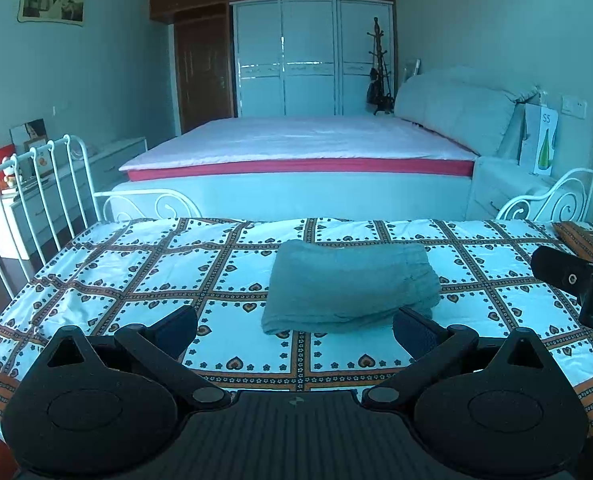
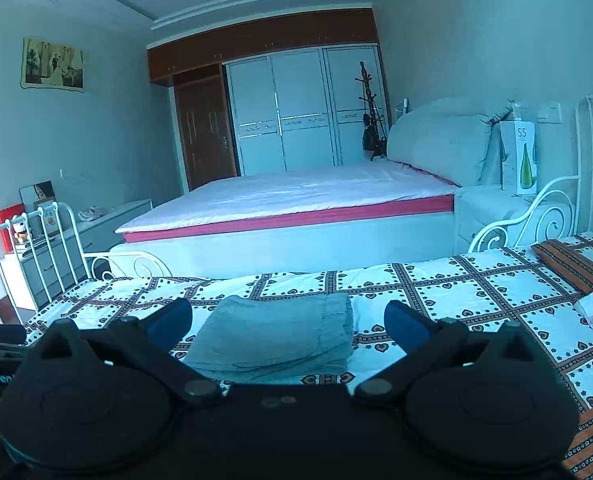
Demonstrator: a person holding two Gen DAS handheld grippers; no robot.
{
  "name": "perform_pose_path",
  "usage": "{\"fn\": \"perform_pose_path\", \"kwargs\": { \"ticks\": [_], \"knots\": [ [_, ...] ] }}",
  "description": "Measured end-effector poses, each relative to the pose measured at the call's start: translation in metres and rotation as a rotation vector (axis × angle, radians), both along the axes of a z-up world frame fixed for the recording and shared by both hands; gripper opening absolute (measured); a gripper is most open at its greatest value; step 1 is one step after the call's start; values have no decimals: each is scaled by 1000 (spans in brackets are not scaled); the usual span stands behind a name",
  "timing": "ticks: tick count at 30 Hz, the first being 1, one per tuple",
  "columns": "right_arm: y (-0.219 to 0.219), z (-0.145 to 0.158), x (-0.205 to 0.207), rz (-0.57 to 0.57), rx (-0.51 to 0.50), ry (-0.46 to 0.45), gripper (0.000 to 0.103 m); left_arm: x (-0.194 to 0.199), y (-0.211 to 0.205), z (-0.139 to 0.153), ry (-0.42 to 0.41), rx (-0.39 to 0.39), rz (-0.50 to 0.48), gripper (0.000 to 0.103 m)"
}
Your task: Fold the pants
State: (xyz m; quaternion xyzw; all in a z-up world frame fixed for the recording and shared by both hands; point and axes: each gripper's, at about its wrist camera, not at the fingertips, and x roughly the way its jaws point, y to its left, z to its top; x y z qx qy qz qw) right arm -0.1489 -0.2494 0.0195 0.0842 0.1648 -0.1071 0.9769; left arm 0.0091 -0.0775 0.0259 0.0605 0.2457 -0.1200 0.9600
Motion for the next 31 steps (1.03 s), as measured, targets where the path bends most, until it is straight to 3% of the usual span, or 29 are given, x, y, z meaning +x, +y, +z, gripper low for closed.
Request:
{"fn": "perform_pose_path", "kwargs": {
  "ticks": [22,26,31],
  "knots": [
    [1,-2,6,14,-10,19,97,5,2,-1,9,-4,-9,103],
    [2,-2,6,18,-9,15,97,-1,1,-2,-50,-16,-32,103],
    [3,-3,7,21,-11,16,97,-1,-1,0,-56,-41,-51,103]
  ]
}}
